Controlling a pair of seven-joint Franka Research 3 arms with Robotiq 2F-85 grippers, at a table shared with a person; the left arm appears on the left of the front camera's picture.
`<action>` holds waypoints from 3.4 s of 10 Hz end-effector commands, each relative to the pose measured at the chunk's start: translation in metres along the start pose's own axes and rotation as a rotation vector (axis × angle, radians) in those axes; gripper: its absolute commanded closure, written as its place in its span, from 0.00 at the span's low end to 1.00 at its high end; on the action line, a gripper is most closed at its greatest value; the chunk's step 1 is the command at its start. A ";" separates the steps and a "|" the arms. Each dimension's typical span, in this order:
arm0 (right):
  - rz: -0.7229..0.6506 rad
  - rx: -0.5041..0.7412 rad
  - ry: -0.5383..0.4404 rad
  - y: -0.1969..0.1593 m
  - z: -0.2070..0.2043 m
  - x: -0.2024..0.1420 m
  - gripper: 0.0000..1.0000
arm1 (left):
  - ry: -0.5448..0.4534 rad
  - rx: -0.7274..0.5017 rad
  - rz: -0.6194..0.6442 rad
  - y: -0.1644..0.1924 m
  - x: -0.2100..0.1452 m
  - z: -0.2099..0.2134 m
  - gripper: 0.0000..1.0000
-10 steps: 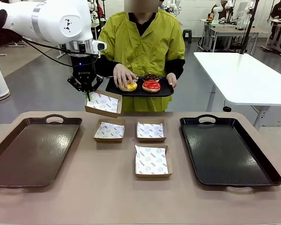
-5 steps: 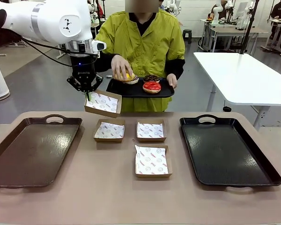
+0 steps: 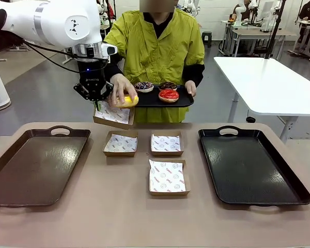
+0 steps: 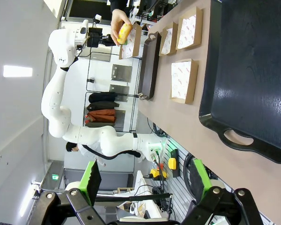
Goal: Individually package the donuts and arrange them on the tray.
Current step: Place the picked Paper togo box on the Handle tray while simultaneously picking up another Paper togo box from the table with the other hand.
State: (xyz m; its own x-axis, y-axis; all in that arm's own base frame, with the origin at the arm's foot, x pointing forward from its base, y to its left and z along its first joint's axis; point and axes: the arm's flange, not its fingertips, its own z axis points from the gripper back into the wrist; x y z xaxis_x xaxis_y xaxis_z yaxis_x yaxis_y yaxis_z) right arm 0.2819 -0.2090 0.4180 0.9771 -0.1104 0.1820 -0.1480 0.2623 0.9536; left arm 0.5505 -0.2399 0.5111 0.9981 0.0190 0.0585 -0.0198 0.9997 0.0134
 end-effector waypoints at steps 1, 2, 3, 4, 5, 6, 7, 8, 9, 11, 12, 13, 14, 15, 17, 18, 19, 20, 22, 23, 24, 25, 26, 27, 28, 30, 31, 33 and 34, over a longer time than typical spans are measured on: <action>0.007 0.014 -0.004 0.000 0.001 0.000 0.00 | 0.000 0.003 0.015 0.003 -0.006 0.000 1.00; 0.007 0.014 -0.004 0.000 0.001 0.000 0.00 | 0.000 0.003 0.015 0.003 -0.006 0.000 1.00; 0.007 0.014 -0.004 0.000 0.001 0.000 0.00 | 0.000 0.003 0.015 0.003 -0.006 0.000 1.00; 0.007 0.014 -0.004 0.000 0.001 0.000 0.00 | 0.000 0.003 0.015 0.003 -0.006 0.000 1.00; 0.007 0.014 -0.004 0.000 0.001 0.000 0.00 | 0.000 0.003 0.015 0.003 -0.006 0.000 1.00; 0.007 0.014 -0.004 0.000 0.001 0.000 0.00 | 0.000 0.003 0.015 0.003 -0.006 0.000 1.00; 0.007 0.014 -0.004 0.000 0.001 0.000 0.00 | 0.000 0.003 0.015 0.003 -0.006 0.000 1.00; 0.007 0.014 -0.004 0.000 0.001 0.000 0.00 | 0.000 0.003 0.015 0.003 -0.006 0.000 1.00; 0.007 0.014 -0.004 0.000 0.001 0.000 0.00 | 0.000 0.003 0.015 0.003 -0.006 0.000 1.00; 0.007 0.014 -0.004 0.000 0.001 0.000 0.00 | 0.000 0.003 0.015 0.003 -0.006 0.000 1.00; 0.007 0.014 -0.004 0.000 0.001 0.000 0.00 | 0.000 0.003 0.015 0.003 -0.006 0.000 1.00; 0.000 0.000 0.000 0.000 0.000 0.000 0.00 | 0.001 0.001 0.001 0.000 0.000 0.000 0.99; -0.004 -0.070 -0.009 0.016 -0.011 0.011 0.00 | -0.002 -0.052 -0.045 0.012 -0.006 0.011 0.99; 0.009 -0.147 0.005 0.036 -0.023 0.023 0.00 | -0.003 -0.099 -0.089 0.024 -0.020 0.022 0.99; 0.026 -0.280 0.047 0.082 -0.057 0.048 0.00 | 0.018 -0.100 -0.117 0.052 -0.048 0.036 0.99; 0.029 -0.341 0.092 0.104 -0.081 0.058 0.00 | 0.039 -0.067 -0.112 0.066 -0.068 0.032 0.99; 0.056 -0.406 0.113 0.121 -0.107 0.066 0.00 | 0.058 -0.028 -0.108 0.079 -0.081 0.028 0.99; 0.068 -0.470 0.139 0.133 -0.135 0.073 0.00 | 0.072 0.015 -0.085 0.093 -0.092 0.024 0.99; 0.097 -0.592 0.194 0.142 -0.197 0.079 0.00 | 0.038 0.015 -0.006 0.125 -0.116 0.015 0.99; 0.105 -0.643 0.219 0.141 -0.225 0.079 0.00 | 0.033 -0.007 0.021 0.141 -0.124 0.009 0.99; 0.116 -0.685 0.234 0.138 -0.250 0.077 0.00 | 0.015 -0.008 0.031 0.157 -0.131 0.002 0.99; 0.124 -0.718 0.242 0.131 -0.273 0.079 0.00 | 0.004 -0.003 0.011 0.172 -0.133 -0.004 0.99; 0.126 -0.758 0.257 0.123 -0.291 0.077 0.00 | 0.001 -0.008 -0.008 0.183 -0.135 -0.010 0.99; 0.130 -0.792 0.269 0.114 -0.309 0.073 0.00 | 0.006 -0.002 -0.042 0.192 -0.137 -0.019 0.99; 0.137 -0.816 0.283 0.109 -0.321 0.069 0.00 | 0.014 0.004 -0.058 0.196 -0.137 -0.023 0.99; 0.141 -0.831 0.296 0.101 -0.332 0.064 0.00 | 0.019 0.006 -0.054 0.210 -0.137 -0.032 0.99; 0.136 -0.790 0.306 0.101 -0.327 0.061 0.00 | 0.038 0.000 -0.034 0.195 -0.136 -0.025 0.99; 0.155 -0.798 0.311 0.102 -0.330 0.065 0.00 | 0.038 0.000 -0.034 0.195 -0.136 -0.025 0.99; 0.155 -0.798 0.311 0.102 -0.330 0.065 0.00 | 0.038 0.000 -0.034 0.195 -0.136 -0.025 0.99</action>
State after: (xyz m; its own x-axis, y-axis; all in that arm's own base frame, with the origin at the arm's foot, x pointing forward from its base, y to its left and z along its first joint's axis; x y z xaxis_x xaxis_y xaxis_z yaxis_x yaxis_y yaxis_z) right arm 0.3804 0.1266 0.4470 0.9702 0.2176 0.1069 -0.2422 0.8540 0.4604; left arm 0.4122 -0.0454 0.4777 0.9995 -0.0268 0.0185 0.0265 0.9995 0.0165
